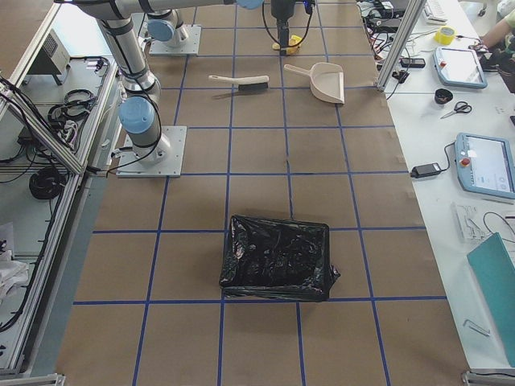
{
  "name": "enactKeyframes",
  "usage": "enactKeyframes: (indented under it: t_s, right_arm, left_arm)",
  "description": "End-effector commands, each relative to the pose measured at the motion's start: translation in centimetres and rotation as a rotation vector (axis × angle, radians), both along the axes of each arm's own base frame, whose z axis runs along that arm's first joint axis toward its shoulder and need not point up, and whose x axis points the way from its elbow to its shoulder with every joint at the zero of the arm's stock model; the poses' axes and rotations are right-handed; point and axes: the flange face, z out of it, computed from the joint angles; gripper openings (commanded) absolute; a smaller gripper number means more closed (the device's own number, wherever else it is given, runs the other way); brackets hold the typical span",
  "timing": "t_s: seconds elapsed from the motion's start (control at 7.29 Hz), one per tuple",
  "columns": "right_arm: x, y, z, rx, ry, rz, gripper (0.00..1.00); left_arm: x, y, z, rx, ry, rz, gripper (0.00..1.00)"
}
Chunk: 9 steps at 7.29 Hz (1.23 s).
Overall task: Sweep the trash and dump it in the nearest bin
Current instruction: 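Move the left gripper toward the white dustpan handle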
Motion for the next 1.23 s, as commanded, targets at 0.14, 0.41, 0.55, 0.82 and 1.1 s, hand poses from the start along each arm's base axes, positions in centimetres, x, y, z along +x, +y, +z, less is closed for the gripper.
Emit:
enactKeyframes:
  t_s: [0.14,0.41,0.55,0.82,1.1]
  right_arm:
    - [0.0,0.2,0.0,0.003,0.000,0.001,1.00]
    - [0.0,0.1,0.5,-0.010,0.000,-0.002,1.00]
    - [0.0,0.5,0.3,0.009,0.008,-0.001,1.00]
    - [0.0,0.4,0.2,0.014,0.008,0.002,1.00]
    - [0.0,0.4,0.1,0.015,0.009,0.002,1.00]
  left_arm:
    - [0.0,-0.1,-0.4,0.007,0.000,0.000,1.00]
    - [0.0,-0.7,-0.8,0.012,0.000,-0.002,1.00]
    - [0.1,-0.7,-0.9,0.013,-0.003,0.000,1.00]
    - [0.2,-1.2,-1.6,0.011,0.001,0.003,1.00]
    - [0.3,-1.4,-1.6,0.009,-0.003,0.003,1.00]
